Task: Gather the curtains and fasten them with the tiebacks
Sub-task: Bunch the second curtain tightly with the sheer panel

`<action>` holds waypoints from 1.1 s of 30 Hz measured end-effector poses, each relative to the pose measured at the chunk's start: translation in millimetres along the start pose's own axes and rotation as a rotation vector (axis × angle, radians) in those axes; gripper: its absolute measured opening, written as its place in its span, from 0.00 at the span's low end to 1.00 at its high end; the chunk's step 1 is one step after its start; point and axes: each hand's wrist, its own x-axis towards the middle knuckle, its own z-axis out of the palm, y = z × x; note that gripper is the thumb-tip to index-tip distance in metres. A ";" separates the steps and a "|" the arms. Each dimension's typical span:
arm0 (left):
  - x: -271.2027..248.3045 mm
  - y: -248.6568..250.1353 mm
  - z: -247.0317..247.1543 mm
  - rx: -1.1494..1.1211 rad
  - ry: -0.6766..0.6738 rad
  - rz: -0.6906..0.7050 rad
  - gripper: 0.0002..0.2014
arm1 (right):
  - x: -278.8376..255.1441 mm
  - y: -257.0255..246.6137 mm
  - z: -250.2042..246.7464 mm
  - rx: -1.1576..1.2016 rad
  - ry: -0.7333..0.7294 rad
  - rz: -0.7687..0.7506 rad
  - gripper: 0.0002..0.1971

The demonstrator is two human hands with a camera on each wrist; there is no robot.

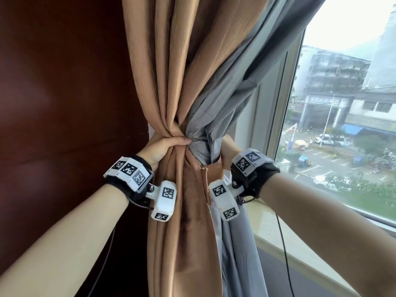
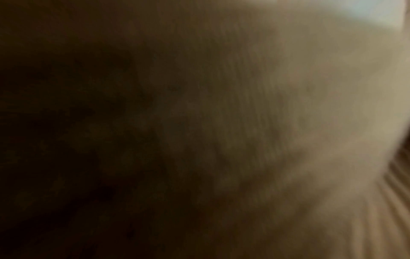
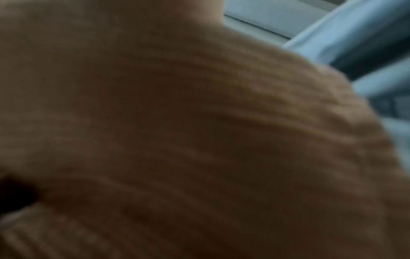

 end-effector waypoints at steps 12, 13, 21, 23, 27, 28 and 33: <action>2.5 4.2 -13.2 0.091 -0.121 -0.085 0.08 | -26.6 1.2 -1.3 -0.094 -0.056 -0.175 0.21; 3.6 3.8 -12.0 0.107 -0.120 -0.085 0.08 | -29.4 -2.9 -6.8 -0.101 -0.055 -0.131 0.20; 14.8 -15.6 17.5 0.133 0.080 0.104 0.18 | -49.3 2.3 -37.2 -0.315 -0.217 -0.427 0.40; 15.6 -24.1 31.2 0.168 0.179 0.141 0.30 | -41.5 3.3 -38.6 -0.463 -0.228 -0.502 0.45; 12.9 -34.8 63.0 0.445 0.352 0.123 0.31 | -11.8 -5.4 -27.4 -0.620 -0.013 -0.537 0.63; 10.4 -33.1 69.9 0.483 0.341 0.136 0.33 | -6.3 -7.8 -27.7 -0.625 0.036 -0.511 0.65; 5.9 -41.7 74.5 0.410 0.159 0.181 0.45 | 4.2 -16.2 -35.1 -0.500 0.153 -0.452 0.46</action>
